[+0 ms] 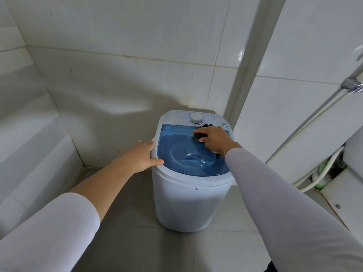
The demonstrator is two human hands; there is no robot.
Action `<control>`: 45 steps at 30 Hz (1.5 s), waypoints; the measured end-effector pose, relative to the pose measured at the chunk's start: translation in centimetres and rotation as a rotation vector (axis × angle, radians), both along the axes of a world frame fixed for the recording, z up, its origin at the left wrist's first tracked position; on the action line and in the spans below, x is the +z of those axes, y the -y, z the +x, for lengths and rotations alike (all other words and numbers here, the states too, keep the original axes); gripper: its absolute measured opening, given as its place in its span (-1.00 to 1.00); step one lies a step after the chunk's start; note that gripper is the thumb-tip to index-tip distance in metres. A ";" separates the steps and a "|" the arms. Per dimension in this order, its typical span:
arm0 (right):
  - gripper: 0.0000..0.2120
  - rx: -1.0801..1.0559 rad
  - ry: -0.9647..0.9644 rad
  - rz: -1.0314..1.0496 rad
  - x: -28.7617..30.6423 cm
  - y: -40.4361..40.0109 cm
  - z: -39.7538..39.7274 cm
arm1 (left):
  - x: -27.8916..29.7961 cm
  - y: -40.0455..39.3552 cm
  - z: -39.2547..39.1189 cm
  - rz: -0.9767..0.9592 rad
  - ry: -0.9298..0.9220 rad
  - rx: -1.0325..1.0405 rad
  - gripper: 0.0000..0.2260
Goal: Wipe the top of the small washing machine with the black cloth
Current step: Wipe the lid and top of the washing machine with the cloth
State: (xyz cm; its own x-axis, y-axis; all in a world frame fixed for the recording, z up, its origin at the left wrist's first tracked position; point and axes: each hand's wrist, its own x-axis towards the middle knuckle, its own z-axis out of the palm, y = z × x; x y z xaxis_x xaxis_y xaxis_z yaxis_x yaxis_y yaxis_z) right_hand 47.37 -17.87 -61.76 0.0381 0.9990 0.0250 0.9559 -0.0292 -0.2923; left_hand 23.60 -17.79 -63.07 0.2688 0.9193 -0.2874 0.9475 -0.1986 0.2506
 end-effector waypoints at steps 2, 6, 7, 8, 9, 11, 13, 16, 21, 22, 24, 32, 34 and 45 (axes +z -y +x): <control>-0.62 -0.024 -0.016 0.003 -0.2 0.4 1.2 | -0.2 -0.2 0.0 -0.007 0.007 0.001 -0.25; -0.61 -0.052 0.001 0.013 -0.4 1.4 3.3 | -0.5 -0.4 -0.1 0.006 -0.022 0.006 -0.24; -0.61 -0.059 0.007 0.015 -0.4 1.6 3.8 | -0.6 -0.5 -0.1 0.008 -0.017 0.007 -0.24; -0.61 -0.066 0.011 0.018 -0.5 1.9 4.2 | -0.6 -0.4 -0.1 0.008 -0.011 0.008 -0.24; -0.61 -0.073 0.012 0.025 -0.5 2.1 4.5 | -0.5 -0.3 0.0 0.007 -0.006 0.008 -0.25; -0.61 -0.080 0.009 0.039 -0.6 2.5 5.0 | -0.3 0.0 0.1 0.008 0.000 0.014 -0.25; -0.61 -0.084 0.008 0.052 -0.8 2.8 5.3 | -0.1 0.3 0.2 0.012 0.002 0.028 -0.27; -0.61 -0.109 -0.014 0.073 -1.0 3.4 5.6 | -0.2 0.7 0.2 0.004 0.052 0.065 -0.28; -0.62 -0.158 -0.043 0.075 0.2 3.4 5.3 | -0.5 1.7 0.0 0.014 0.178 0.109 -0.32; -0.62 -0.150 -0.054 0.089 0.9 3.2 4.7 | -0.4 1.9 -0.1 0.016 0.210 0.117 -0.34; -0.61 -0.098 -0.092 0.112 2.3 2.6 2.9 | -0.1 2.4 0.0 -0.003 0.299 0.118 -0.38; -0.48 0.255 -0.108 0.010 2.1 -0.5 -8.0 | -1.3 3.0 -0.2 -0.144 0.595 0.200 -0.17; -0.48 0.276 -0.075 -0.025 1.0 -1.0 -9.7 | -1.7 2.9 -0.3 -0.128 0.583 0.196 -0.21; -0.56 0.242 -0.017 -0.010 -1.2 -0.4 -10.4 | -2.7 2.3 -0.4 -0.059 0.310 0.153 -0.17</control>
State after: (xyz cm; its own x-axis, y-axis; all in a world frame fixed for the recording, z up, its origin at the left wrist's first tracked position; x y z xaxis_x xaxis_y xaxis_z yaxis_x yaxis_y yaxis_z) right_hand 37.02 -17.48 -62.94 -0.2021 0.9792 0.0162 0.9304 0.1972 -0.3090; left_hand 23.20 -20.10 -65.76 0.2117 0.9399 -0.2678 0.8421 -0.0364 0.5380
